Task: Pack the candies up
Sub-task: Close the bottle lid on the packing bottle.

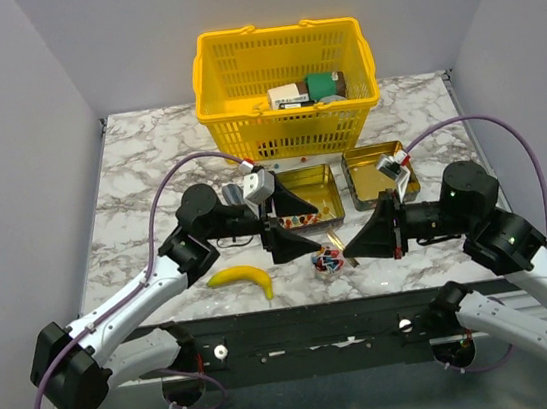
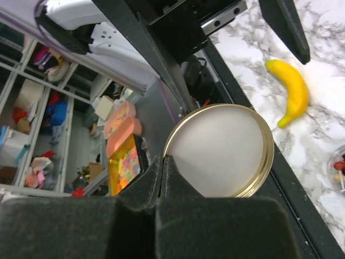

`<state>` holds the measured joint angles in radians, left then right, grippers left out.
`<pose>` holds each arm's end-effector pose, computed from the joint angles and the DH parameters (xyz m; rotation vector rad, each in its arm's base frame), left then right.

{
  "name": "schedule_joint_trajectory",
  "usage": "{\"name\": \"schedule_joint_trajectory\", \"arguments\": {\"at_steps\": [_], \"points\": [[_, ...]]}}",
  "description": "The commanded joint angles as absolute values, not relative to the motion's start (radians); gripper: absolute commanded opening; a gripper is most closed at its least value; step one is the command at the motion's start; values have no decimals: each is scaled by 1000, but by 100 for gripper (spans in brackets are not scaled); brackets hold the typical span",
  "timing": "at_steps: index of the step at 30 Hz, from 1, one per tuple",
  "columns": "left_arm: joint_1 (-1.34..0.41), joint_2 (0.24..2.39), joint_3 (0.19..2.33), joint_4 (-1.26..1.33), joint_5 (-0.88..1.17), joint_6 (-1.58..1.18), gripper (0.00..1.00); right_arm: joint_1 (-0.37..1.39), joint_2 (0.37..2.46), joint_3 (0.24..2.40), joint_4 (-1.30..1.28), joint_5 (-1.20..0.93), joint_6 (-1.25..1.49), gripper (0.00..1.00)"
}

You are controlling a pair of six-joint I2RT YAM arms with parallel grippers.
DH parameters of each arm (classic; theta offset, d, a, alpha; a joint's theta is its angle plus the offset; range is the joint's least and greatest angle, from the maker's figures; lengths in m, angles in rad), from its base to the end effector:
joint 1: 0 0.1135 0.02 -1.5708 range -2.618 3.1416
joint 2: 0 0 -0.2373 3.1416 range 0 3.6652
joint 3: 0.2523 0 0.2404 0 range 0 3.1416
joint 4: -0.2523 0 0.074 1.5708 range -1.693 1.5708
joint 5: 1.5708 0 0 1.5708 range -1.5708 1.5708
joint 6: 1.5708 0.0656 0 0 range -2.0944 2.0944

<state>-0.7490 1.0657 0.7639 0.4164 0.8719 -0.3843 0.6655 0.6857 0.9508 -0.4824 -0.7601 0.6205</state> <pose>0.1567 -0.2143 0.3226 1.0511 1.3436 -1.5046 0.1011 0.1368 0.3565 -0.6624 1.9151 1.5462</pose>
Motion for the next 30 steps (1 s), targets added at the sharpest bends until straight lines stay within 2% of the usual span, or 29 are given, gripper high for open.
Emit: {"name": "schedule_joint_trajectory", "arguments": {"at_steps": [1, 9, 11, 14, 17, 18, 20, 21, 23, 24, 27, 29, 30], "points": [[-779, 1069, 804, 374, 980, -279, 99, 660, 695, 957, -417, -860, 658, 1], [-816, 1108, 836, 359, 1022, -252, 99, 660, 768, 931, -307, -946, 736, 1], [-818, 1112, 839, 360, 1028, -250, 95, 660, 781, 922, -262, -965, 756, 1], [-819, 1115, 834, 367, 1038, -252, 81, 660, 790, 908, -218, -983, 784, 1], [-819, 1123, 836, 368, 1042, -256, 74, 660, 801, 900, -201, -994, 796, 1], [-819, 1123, 836, 368, 1043, -258, 67, 661, 802, 897, -201, -994, 798, 1], [-819, 1124, 828, 368, 1035, -261, 59, 660, 799, 890, -202, -979, 799, 3], [-819, 1124, 825, 370, 1034, -262, 48, 660, 796, 887, -202, -973, 801, 9], [-819, 1124, 813, 382, 1016, -281, 35, 660, 793, 868, -202, -948, 802, 15], [-819, 1123, 807, 388, 1009, -290, 24, 660, 790, 861, -202, -936, 807, 21], [-819, 1126, 785, 423, 983, -331, 16, 660, 785, 818, -201, -896, 819, 31], [-819, 1127, 759, 469, 968, -365, 11, 660, 781, 775, -195, -874, 828, 31], [-819, 1129, 755, 482, 962, -386, 10, 660, 778, 759, -186, -868, 844, 37]]}}
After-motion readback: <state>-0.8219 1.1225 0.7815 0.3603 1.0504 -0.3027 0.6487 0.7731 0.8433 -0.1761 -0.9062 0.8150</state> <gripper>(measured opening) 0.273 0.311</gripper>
